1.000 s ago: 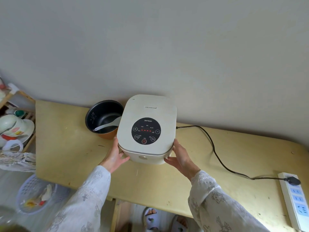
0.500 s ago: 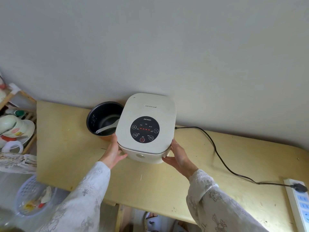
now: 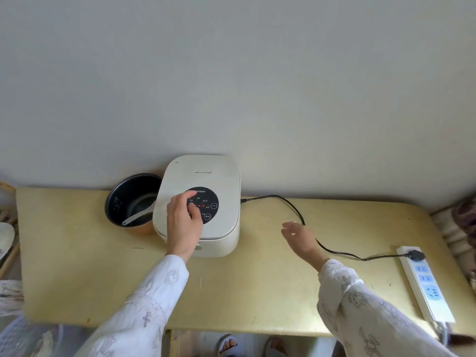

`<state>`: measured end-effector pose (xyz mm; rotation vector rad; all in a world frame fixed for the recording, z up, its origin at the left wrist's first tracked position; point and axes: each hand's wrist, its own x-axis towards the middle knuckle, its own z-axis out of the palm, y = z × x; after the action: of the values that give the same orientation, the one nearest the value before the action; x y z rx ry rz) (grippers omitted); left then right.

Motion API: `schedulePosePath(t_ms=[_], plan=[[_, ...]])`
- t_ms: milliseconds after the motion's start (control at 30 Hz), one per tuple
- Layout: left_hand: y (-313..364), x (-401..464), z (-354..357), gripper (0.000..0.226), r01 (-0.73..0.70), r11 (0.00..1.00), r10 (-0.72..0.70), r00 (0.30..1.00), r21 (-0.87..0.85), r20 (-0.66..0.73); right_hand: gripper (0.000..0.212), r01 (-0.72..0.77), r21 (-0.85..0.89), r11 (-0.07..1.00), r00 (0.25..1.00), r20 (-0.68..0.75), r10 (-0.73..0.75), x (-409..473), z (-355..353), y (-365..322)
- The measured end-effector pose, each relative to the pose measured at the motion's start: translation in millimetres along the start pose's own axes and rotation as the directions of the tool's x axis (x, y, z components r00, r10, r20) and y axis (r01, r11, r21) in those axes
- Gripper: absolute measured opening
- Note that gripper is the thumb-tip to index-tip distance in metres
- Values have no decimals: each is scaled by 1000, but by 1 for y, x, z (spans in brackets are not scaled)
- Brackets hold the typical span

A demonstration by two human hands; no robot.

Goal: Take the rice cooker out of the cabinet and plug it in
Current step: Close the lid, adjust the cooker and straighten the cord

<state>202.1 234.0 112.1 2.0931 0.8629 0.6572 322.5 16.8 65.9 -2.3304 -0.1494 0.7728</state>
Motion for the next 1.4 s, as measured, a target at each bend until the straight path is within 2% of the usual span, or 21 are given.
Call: schedulePosePath(t_ms=[67,133,200,333,400,467,533,567,633,700,767,900,967,1033,1100,1267,1400], plan=[[13,-9,17,30,-66,995,75,988,-71,137,35,-13,-189,982,999,-50,4,4,-22,25],[26,-19,43,27,-103,987,138,941,-125,310,37,-38,-326,945,997,-78,13,13,-50,51],[30,-26,64,25,-131,984,171,889,-121,424,43,-36,-453,891,998,-67,6,22,-69,69],[36,-38,125,28,-163,984,172,798,-67,577,56,50,-688,724,996,83,11,43,-81,117],[35,-42,158,30,-173,985,151,772,-23,618,47,132,-707,694,981,196,12,53,-77,136],[32,-42,190,32,-236,971,158,743,35,651,27,171,-629,758,970,241,-19,61,-75,146],[28,-39,222,39,-325,940,164,701,106,694,20,170,-477,862,970,236,-61,68,-80,151],[28,-36,236,44,-353,923,141,684,155,716,20,169,-368,914,974,201,-99,71,-85,149],[28,-26,266,57,-417,869,90,661,265,745,15,133,-44,990,986,106,-128,79,-103,147],[28,-13,292,67,-524,776,80,634,351,769,10,119,211,970,986,94,-141,80,-123,140],[24,-2,312,70,-633,665,71,581,396,811,15,111,297,948,981,122,-153,85,-138,139],[16,14,329,35,-752,554,71,470,357,880,19,11,333,943,960,259,-103,101,-158,145],[15,19,327,31,-808,481,122,447,341,886,15,-19,312,950,927,362,-101,110,-166,146],[15,23,321,30,-827,451,187,455,335,871,14,-16,259,966,913,398,-91,121,-173,147],[19,28,317,28,-800,499,253,501,332,828,11,-17,215,976,933,355,-62,134,-180,148],[40,43,314,23,-671,678,331,645,302,689,15,32,19,999,988,152,-35,170,-175,159],[43,42,318,10,-598,756,342,708,266,618,24,51,-140,989,995,-83,-63,195,-159,164]])
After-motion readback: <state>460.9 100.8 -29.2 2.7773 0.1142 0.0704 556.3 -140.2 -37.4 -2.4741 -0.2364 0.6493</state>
